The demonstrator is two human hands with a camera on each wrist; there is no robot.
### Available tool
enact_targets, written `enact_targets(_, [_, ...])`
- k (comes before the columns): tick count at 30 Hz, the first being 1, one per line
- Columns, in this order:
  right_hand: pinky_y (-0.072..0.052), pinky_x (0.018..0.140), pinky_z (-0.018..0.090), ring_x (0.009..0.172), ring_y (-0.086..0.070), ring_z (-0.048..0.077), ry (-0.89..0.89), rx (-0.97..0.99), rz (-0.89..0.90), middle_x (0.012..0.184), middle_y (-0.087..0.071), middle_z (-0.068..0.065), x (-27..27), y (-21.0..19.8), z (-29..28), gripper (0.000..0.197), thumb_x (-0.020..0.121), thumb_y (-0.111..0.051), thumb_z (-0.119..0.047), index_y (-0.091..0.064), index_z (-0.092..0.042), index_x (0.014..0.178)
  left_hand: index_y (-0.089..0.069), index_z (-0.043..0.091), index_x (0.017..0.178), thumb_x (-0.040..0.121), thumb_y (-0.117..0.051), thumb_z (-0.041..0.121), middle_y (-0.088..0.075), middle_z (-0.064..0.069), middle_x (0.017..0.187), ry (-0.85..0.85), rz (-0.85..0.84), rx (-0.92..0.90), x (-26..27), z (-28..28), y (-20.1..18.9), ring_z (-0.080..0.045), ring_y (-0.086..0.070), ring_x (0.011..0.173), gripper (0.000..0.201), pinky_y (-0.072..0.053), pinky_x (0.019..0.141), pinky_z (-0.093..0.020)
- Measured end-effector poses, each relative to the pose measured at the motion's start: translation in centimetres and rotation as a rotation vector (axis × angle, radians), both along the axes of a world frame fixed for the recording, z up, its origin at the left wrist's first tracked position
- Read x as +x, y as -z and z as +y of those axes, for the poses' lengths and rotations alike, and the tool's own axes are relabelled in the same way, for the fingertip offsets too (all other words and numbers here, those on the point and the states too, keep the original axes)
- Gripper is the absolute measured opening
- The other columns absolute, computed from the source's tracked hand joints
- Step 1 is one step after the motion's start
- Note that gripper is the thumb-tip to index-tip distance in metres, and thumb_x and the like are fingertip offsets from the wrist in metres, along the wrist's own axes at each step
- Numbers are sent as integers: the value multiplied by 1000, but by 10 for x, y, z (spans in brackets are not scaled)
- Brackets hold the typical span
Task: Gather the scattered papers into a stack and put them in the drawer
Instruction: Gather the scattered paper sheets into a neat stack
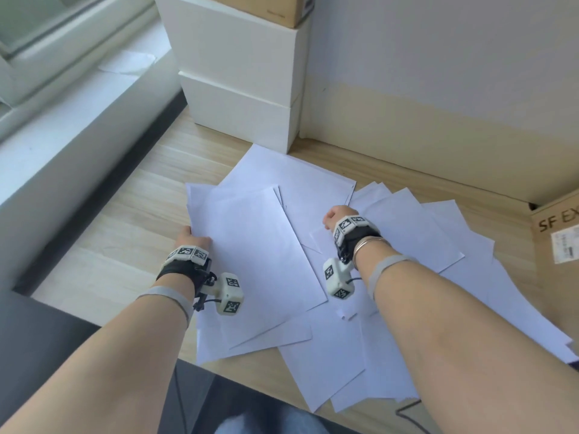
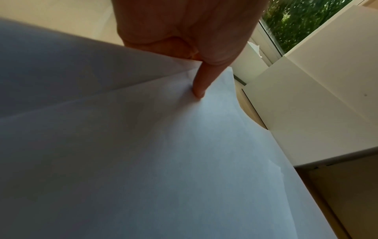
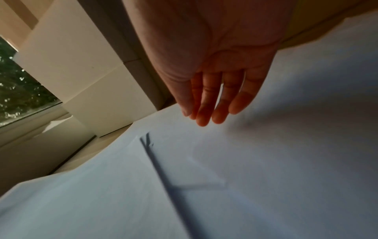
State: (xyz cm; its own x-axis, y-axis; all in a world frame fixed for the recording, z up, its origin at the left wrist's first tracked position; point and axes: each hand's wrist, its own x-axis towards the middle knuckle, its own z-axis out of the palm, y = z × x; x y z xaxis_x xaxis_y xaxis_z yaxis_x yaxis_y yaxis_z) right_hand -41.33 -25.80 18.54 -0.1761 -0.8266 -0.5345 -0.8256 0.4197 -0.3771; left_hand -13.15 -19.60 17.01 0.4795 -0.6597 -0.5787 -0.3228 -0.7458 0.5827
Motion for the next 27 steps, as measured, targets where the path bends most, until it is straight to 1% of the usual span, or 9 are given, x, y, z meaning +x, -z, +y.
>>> enact_targets(2, [-48, 95, 30, 109, -61, 29, -40, -26, 63, 115, -68, 12, -4, -3, -17, 20, 88, -51, -14, -68, -9, 98, -48, -2, 120, 84, -47, 1, -58, -21, 108, -18, 12, -10, 0, -2, 4, -30, -49, 86, 36, -40, 77, -34])
enact_targets(5, [-47, 92, 31, 109, -61, 31, -101, 10, 112, 117, -67, 16, -6, -6, -42, 12, 89, -54, -14, -63, -9, 83, -50, 1, 115, 84, -46, 1, -54, -12, 88, -44, 45, -9, 4, -9, 9, -29, -49, 85, 32, -38, 74, -33])
enact_targets(7, [-45, 97, 34, 116, -58, 33, -138, 25, 139, 125, -61, 21, -6, -6, -59, 19, 90, -54, -12, -65, 1, 99, -49, 6, 104, 83, -45, 1, -53, -12, 88, -52, 65, -4, 7, -13, 11, -28, -50, 84, 21, -38, 73, -33])
enact_targets(9, [-43, 101, 37, 120, -55, 33, -161, 39, 186, 130, -57, 20, -6, -5, -73, 33, 90, -54, -12, -57, 2, 121, -47, 7, 98, 83, -43, 1, -53, -12, 86, -60, 88, 11, 9, -15, 14, -28, -50, 84, 16, -38, 74, -32])
enact_targets(13, [-41, 101, 37, 124, -50, 33, -203, 6, 264, 135, -53, 15, 2, 3, -104, 40, 91, -56, -17, -49, -5, 129, -50, 7, 99, 84, -46, 2, -54, -13, 91, -110, 114, -9, 13, -21, 22, -26, -50, 81, 17, -37, 73, -30])
enact_targets(16, [-36, 106, 43, 133, -38, 33, -180, -37, 286, 144, -42, 13, 4, 16, -116, 52, 91, -55, -25, -39, -10, 137, -47, 7, 93, 85, -46, 4, -51, -8, 72, -92, 85, -13, 12, -26, 27, -22, -47, 63, 9, -35, 68, -29])
enact_targets(21, [-28, 112, 50, 140, -26, 33, -140, 25, 300, 152, -24, 8, 0, 31, -121, 60, 91, -50, -34, -29, -15, 144, -44, 6, 90, 86, -46, 6, -42, -2, 63, -69, 28, -20, 11, -30, 27, -18, -39, 54, 4, -27, 49, -25])
enact_targets(23, [-26, 113, 50, 140, -22, 33, -142, 13, 309, 150, -24, 7, -2, 34, -118, 58, 90, -51, -35, -34, -15, 141, -45, 6, 91, 87, -46, 6, -44, -4, 66, -69, 26, -23, 9, -32, 26, -23, -44, 61, 4, -27, 50, -27])
enact_targets(27, [-27, 112, 50, 140, -24, 31, -126, 30, 325, 149, -28, 8, -4, 32, -107, 64, 86, -57, -40, -35, -14, 139, -45, 8, 93, 88, -45, 8, -50, -10, 78, -66, 38, -5, 3, -34, 25, -26, -47, 81, 5, -32, 69, -29])
